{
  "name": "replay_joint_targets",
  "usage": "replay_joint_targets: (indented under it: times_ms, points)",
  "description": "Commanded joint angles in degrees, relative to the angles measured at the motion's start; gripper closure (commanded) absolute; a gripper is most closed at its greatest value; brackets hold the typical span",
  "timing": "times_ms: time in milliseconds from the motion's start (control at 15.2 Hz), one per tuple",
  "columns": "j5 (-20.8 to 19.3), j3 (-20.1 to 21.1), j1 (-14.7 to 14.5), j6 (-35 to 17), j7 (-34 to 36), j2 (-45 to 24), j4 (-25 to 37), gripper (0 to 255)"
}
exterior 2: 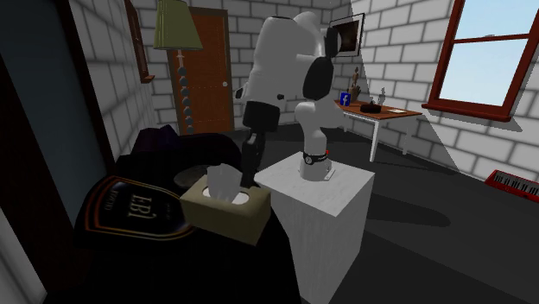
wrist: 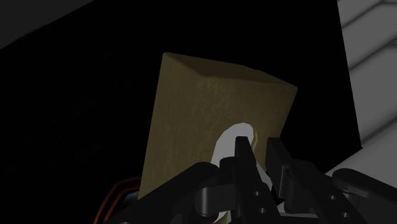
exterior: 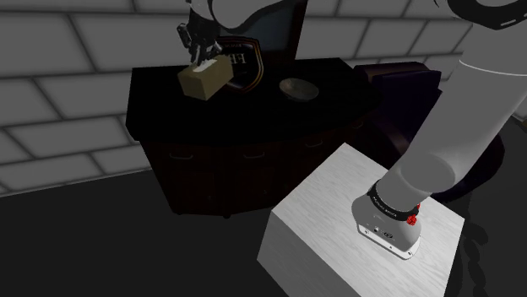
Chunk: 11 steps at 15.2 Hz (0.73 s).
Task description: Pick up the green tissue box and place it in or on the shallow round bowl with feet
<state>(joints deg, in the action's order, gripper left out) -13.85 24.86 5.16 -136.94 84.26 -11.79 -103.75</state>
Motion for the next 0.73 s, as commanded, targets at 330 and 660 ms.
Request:
replay_joint_targets:
  times_ms: [330, 660]
  points:
    - [9.01, -1.30, 6.13, -1.74, -11.53, 8.81, -8.84, 255]
    - [15.95, -4.37, 9.39, -2.02, -21.67, 14.78, -14.50, 255]
